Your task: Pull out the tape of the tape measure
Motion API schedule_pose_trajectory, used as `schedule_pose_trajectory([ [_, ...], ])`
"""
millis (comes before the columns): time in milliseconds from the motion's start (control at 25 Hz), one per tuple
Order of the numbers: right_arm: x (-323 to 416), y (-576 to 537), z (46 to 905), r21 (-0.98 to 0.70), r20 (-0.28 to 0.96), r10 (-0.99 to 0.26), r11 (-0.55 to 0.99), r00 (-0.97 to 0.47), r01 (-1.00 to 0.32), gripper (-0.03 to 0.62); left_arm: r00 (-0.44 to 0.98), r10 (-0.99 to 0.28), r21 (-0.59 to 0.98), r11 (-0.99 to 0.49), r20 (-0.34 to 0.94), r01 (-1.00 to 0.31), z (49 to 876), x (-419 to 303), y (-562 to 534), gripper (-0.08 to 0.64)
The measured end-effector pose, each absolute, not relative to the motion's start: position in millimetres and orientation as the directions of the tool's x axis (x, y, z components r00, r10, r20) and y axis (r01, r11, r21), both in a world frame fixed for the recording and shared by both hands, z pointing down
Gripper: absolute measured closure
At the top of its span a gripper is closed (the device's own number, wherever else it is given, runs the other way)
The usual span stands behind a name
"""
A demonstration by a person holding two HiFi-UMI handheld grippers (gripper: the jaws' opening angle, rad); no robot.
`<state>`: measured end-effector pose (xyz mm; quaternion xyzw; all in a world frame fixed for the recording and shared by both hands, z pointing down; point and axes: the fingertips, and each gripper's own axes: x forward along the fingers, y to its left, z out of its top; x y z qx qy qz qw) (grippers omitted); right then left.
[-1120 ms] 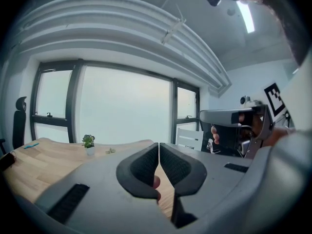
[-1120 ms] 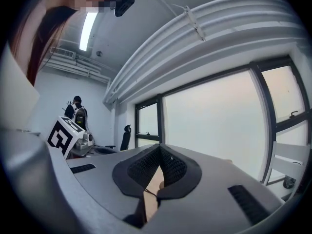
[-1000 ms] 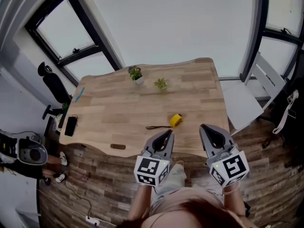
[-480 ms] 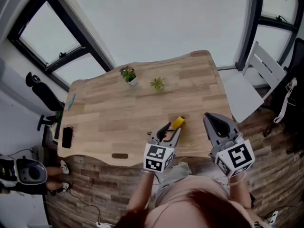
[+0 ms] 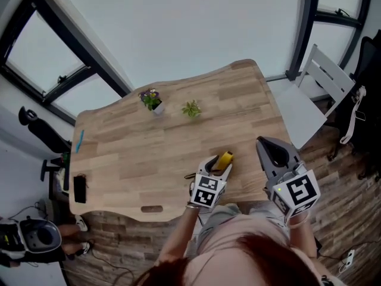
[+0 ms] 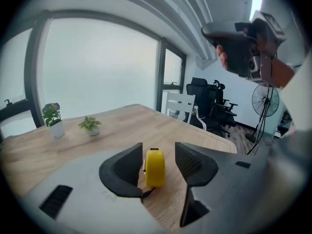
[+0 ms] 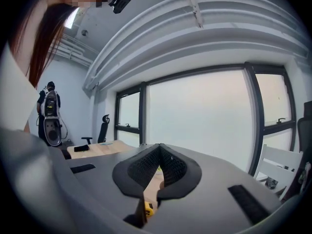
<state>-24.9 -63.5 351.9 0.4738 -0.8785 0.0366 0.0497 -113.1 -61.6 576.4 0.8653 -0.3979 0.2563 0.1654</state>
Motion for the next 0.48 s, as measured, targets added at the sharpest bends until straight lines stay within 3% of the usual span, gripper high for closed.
schedule_pose_trajectory([
  [480, -17.8, -91.6, 363.2, 0.001, 0.164, -0.818, 0.558, -0.551, -0.83, 0.597, 0.5, -0.512, 0.086, -0.633, 0.698, -0.769, 652.7, -102.5, -76.1, 0.331],
])
